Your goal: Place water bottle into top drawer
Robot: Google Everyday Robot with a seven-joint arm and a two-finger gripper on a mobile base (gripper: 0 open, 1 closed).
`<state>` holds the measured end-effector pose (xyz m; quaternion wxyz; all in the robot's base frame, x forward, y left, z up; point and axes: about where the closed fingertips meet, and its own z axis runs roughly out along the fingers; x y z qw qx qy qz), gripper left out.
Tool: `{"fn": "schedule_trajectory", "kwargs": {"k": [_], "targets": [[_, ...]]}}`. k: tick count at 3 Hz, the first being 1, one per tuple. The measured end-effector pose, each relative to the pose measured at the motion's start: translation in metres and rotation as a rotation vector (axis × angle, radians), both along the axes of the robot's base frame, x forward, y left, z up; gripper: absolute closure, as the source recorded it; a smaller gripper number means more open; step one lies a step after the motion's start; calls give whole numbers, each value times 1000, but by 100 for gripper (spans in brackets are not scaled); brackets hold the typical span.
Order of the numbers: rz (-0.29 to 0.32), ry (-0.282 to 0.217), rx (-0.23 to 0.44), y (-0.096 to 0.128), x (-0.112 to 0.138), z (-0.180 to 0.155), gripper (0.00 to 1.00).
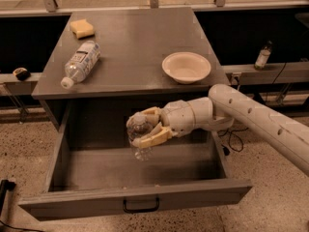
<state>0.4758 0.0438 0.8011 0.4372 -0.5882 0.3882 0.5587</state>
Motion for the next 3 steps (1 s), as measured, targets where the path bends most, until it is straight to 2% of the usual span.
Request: {"fn": "schedule_trajectory", "kwargs": {"k": [1, 3], "targets": [[-25, 36, -8, -3, -3, -16, 100], [-64, 72, -67, -9, -4, -50, 100]]}}
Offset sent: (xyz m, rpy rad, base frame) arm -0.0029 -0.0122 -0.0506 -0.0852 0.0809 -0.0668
